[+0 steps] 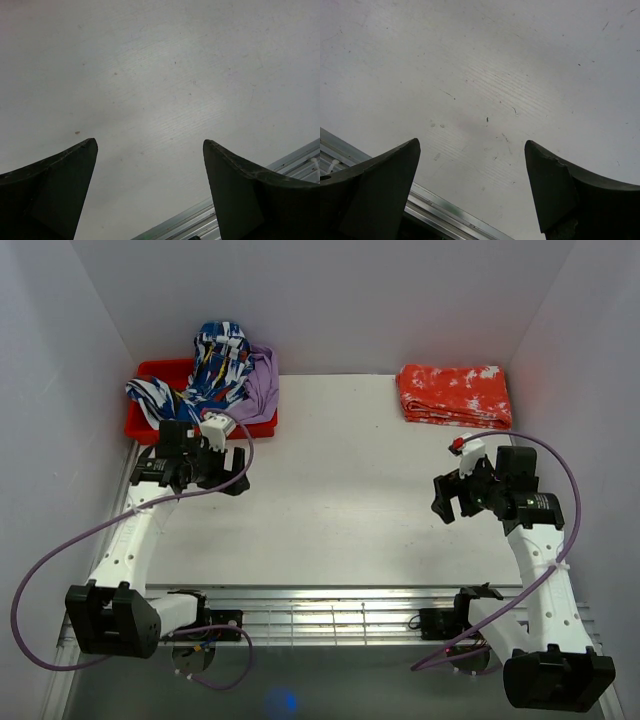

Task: Fold and stack the trousers
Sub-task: Grab the trousers from the pile, then move the trousers to the center of the board, then flatten the trousers out

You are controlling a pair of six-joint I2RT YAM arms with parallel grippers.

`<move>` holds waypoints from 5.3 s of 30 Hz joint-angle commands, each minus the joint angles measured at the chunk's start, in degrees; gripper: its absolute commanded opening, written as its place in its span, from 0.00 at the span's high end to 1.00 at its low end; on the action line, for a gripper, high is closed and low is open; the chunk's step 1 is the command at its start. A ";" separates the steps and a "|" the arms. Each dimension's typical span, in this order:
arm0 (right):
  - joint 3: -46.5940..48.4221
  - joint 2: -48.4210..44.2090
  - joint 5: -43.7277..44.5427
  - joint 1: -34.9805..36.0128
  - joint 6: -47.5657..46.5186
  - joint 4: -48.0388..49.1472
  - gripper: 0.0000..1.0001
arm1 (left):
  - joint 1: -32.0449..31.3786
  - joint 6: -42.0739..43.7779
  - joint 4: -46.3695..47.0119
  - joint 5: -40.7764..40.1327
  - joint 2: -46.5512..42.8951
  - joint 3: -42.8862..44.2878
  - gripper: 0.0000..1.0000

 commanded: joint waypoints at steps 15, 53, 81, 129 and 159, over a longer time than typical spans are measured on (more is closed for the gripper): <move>2.40 8.23 -3.83 -0.15 5.18 7.76 0.10 | 6.74 -7.85 0.97 -7.42 41.81 61.05 0.02; 2.58 13.42 -2.87 -0.15 7.03 8.73 0.10 | 12.38 -9.86 20.21 -2.60 73.66 76.71 1.00; 2.05 9.99 -3.39 -0.15 5.44 10.22 0.10 | 12.38 -24.19 50.20 4.60 34.19 79.08 1.00; 1.79 26.93 -14.38 -2.43 5.18 4.94 0.06 | 7.54 35.82 -3.85 10.85 26.09 21.78 0.18; 23.47 48.48 -3.32 -11.74 1.50 7.68 0.92 | 9.57 50.74 11.74 8.55 27.36 -4.50 0.81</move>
